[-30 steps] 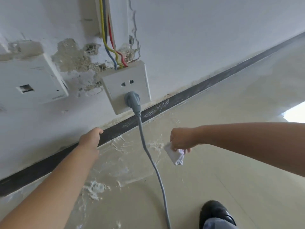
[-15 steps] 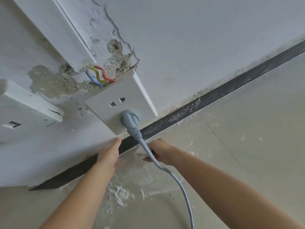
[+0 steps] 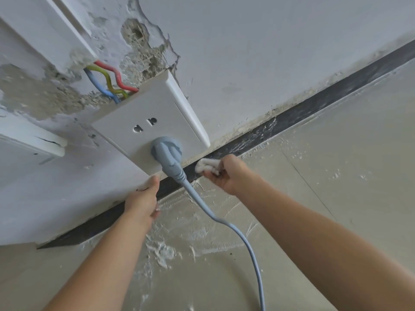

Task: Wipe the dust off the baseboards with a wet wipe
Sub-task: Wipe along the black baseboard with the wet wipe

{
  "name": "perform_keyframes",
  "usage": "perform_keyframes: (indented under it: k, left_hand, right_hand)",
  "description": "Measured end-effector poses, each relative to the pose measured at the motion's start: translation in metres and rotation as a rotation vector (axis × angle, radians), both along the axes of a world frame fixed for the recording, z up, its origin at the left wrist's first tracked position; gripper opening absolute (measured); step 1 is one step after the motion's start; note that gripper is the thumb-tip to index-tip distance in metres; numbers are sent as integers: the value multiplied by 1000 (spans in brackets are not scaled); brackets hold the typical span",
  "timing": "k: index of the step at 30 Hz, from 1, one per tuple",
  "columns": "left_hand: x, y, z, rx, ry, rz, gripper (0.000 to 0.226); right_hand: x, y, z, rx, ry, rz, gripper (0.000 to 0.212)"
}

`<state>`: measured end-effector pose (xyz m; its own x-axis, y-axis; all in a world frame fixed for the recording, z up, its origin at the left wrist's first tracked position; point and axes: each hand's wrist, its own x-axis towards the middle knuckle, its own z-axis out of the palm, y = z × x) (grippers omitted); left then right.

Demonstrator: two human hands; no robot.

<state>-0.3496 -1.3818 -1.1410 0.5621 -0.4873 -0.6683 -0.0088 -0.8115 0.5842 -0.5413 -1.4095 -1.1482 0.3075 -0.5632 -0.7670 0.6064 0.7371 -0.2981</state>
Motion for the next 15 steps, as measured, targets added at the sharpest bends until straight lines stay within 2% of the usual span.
perform_keyframes:
  k: [5, 7, 10, 12, 15]
  left_hand:
    - [0, 4, 2, 16, 6, -18, 44]
    - [0, 4, 5, 36, 39, -38, 42]
    - [-3, 3, 10, 60, 104, -74, 34]
    - [-3, 3, 12, 53, 115, -84, 31]
    - [-2, 2, 14, 53, 106, -106, 29]
  right_hand:
    - [-37, 2, -8, -74, 166, -263, 41]
    - [-32, 8, -10, -101, 211, -103, 43]
    - [5, 14, -16, -87, 173, 215, 37]
    - [30, 11, -21, -34, 164, 273, 32]
    - [50, 7, -22, 58, 108, 240, 23]
